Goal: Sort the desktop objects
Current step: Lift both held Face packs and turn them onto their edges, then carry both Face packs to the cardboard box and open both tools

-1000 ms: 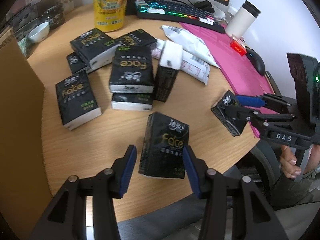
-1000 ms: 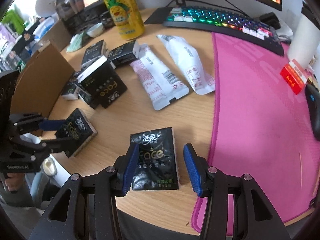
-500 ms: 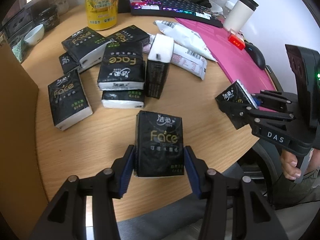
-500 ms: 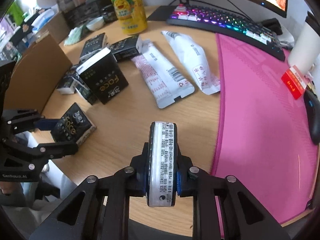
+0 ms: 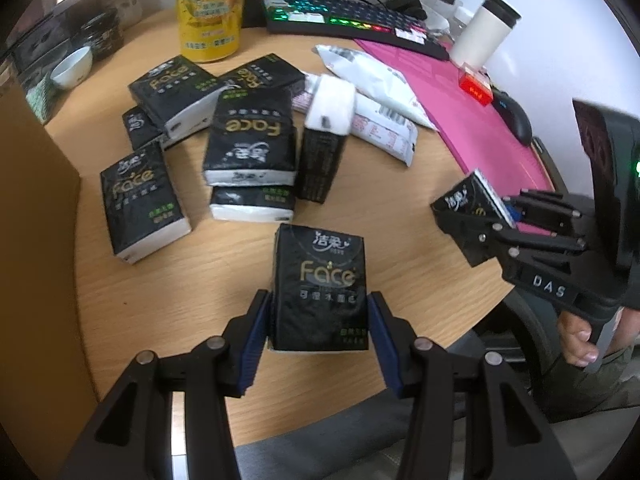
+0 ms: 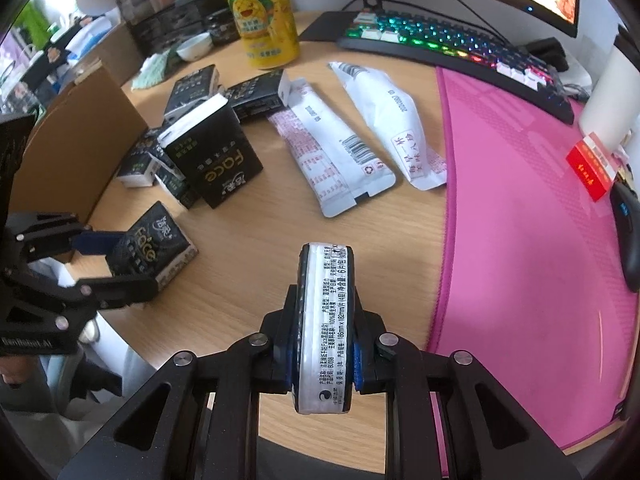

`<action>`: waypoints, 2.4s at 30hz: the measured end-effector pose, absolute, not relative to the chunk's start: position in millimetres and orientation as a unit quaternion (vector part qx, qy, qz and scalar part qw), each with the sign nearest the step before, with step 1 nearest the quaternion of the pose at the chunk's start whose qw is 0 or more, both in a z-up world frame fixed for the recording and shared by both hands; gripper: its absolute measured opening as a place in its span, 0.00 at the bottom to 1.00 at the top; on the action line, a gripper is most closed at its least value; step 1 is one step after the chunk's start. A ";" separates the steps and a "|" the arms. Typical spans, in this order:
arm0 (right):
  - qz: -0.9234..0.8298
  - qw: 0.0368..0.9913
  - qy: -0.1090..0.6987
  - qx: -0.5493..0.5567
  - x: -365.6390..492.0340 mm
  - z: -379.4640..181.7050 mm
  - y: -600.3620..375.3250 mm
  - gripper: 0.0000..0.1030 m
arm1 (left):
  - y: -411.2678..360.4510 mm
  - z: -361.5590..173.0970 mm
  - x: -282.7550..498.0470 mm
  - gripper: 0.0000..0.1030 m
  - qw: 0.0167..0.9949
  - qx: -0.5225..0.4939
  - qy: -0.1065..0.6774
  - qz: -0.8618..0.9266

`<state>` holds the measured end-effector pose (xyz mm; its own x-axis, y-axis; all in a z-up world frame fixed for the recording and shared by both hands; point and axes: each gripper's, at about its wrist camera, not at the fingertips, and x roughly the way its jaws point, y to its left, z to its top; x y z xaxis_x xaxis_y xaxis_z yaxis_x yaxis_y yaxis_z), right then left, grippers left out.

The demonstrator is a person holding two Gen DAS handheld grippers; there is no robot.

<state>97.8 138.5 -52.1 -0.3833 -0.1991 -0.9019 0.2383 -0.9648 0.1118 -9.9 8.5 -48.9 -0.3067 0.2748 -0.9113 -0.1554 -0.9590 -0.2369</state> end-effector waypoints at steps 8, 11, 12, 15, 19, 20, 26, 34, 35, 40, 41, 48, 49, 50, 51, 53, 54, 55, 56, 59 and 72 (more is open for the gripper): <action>-0.832 0.133 0.020 0.538 98.5 -51.9 137.2 0.20 | 3.6 -41.0 -7.5 0.53 0.124 -0.564 -0.054 0.814; -0.832 0.134 0.019 0.538 98.6 -52.2 137.3 0.20 | 4.9 -47.0 -8.6 0.54 0.123 -0.567 -0.045 0.813; -0.832 0.134 0.019 0.538 98.7 -52.1 137.5 0.20 | 5.4 -47.5 -8.3 0.55 0.125 -0.566 -0.045 0.813; -0.831 0.133 0.021 0.539 98.9 -52.1 137.1 0.20 | 10.1 -46.7 -8.6 0.55 0.127 -0.564 -0.033 0.815; -0.832 0.132 0.026 0.538 99.1 -52.3 135.9 0.21 | 21.6 -50.2 -9.3 0.54 0.134 -0.567 -0.015 0.812; -0.832 0.132 0.024 0.538 98.9 -52.3 136.5 0.21 | 26.2 -52.8 -9.6 0.51 0.127 -0.570 0.001 0.811; -0.831 0.133 0.019 0.541 99.0 -51.6 138.9 0.21 | 22.5 -50.4 -12.7 0.21 0.112 -0.565 -0.004 0.817; -0.828 0.134 0.013 0.544 96.8 -51.1 138.5 0.31 | 16.5 -46.8 -10.5 0.22 0.108 -0.562 -0.016 0.820; -0.828 0.134 0.013 0.544 97.7 -50.6 138.3 0.31 | 15.6 -46.7 -10.8 0.22 0.108 -0.562 -0.019 0.820; -0.830 0.136 0.006 0.540 101.3 -46.2 141.4 0.32 | 15.5 -45.6 -12.0 0.22 0.108 -0.562 -0.024 0.819; -0.830 0.135 0.006 0.541 101.4 -46.4 142.0 0.32 | 16.0 -45.5 -11.6 0.22 0.109 -0.562 -0.023 0.820; -0.825 0.139 0.007 0.547 104.5 -49.4 142.4 0.32 | 17.9 -43.3 -10.6 0.27 0.111 -0.561 -0.022 0.820; -0.826 0.140 0.007 0.547 104.7 -49.2 142.5 0.32 | 18.3 -42.7 -11.0 0.30 0.112 -0.560 -0.024 0.820; -0.826 0.140 0.007 0.546 104.9 -48.9 142.4 0.32 | 18.7 -42.2 -11.4 0.35 0.112 -0.559 -0.023 0.821; -0.826 0.139 0.008 0.546 104.6 -48.9 142.2 0.32 | 18.7 -42.1 -12.0 0.36 0.111 -0.558 -0.022 0.822; -0.826 0.138 0.007 0.546 104.5 -49.0 141.9 0.32 | 20.7 -43.1 -13.5 0.36 0.110 -0.559 -0.017 0.822; -0.826 0.138 0.007 0.547 104.2 -49.4 142.2 0.32 | 21.6 -44.4 -14.5 0.36 0.110 -0.561 -0.016 0.820; -0.826 0.138 0.007 0.547 104.4 -49.5 142.2 0.32 | 22.3 -45.4 -15.7 0.36 0.109 -0.563 -0.015 0.819; -0.825 0.137 0.007 0.547 104.2 -49.5 142.7 0.32 | 22.4 -46.1 -15.9 0.36 0.107 -0.563 -0.015 0.819; -0.826 0.137 0.006 0.547 104.2 -49.3 145.3 0.32 | 22.5 -46.5 -15.9 0.36 0.105 -0.563 -0.011 0.820; -0.829 0.151 0.015 0.539 101.8 -34.1 142.1 0.20 | 15.5 -27.8 -5.6 0.20 0.128 -0.553 -0.016 0.823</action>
